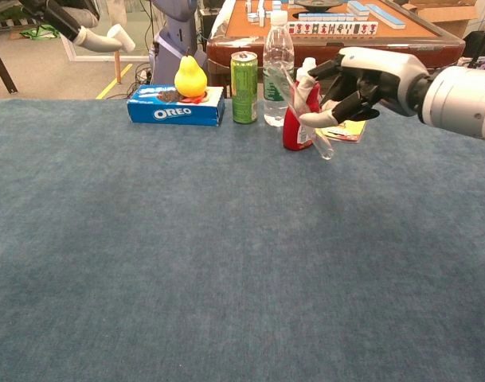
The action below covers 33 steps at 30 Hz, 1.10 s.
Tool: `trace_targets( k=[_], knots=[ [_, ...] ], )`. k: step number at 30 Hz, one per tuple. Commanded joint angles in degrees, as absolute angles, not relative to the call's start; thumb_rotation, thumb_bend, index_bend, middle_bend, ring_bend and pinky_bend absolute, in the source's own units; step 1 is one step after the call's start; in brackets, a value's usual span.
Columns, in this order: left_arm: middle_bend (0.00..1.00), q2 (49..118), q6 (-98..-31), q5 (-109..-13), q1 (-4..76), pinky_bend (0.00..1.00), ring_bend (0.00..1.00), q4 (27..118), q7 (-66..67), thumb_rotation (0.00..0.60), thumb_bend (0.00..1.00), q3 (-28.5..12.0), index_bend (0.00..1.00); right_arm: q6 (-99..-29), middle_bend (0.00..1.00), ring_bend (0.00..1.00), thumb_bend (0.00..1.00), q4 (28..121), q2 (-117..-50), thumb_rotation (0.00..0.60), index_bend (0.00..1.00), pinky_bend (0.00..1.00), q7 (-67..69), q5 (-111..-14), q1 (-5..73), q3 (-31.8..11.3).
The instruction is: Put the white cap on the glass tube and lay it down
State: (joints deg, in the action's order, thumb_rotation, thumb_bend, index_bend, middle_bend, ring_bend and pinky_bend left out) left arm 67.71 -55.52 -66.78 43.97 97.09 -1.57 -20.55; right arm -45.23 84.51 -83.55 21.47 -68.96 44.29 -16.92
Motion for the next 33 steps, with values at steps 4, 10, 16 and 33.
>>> trace_targets(
  k=[4,10,16,33],
  knots=[
    [1.0,68.1,-56.6,-67.8,45.2,1.0,1.0,99.8,-1.9,0.6,0.25,-21.4,0.58,-44.2,1.0,1.0,0.47,83.2,-86.3,0.6,0.87,1.0,19.4,-66.4,46.6,-18.2],
    [1.0,69.3,-57.2,-68.8,46.6,1.0,1.0,101.2,-0.1,0.6,0.25,-21.1,0.58,-44.3,1.0,1.0,0.47,82.3,-88.3,0.6,0.87,1.0,18.5,-64.0,47.6,-19.1],
    [1.0,70.6,-57.2,-68.9,47.8,1.0,1.0,101.3,2.8,0.6,0.25,-20.2,0.58,-44.6,1.0,1.0,0.47,82.3,-89.1,0.6,0.87,1.0,18.5,-63.1,47.8,-19.5],
    [1.0,73.7,-56.6,-66.8,50.8,1.0,1.0,101.6,6.5,0.6,0.25,-19.4,0.58,-45.0,1.0,1.0,0.47,82.8,-90.8,0.6,0.87,1.0,17.9,-62.0,48.5,-20.2]
  ],
)
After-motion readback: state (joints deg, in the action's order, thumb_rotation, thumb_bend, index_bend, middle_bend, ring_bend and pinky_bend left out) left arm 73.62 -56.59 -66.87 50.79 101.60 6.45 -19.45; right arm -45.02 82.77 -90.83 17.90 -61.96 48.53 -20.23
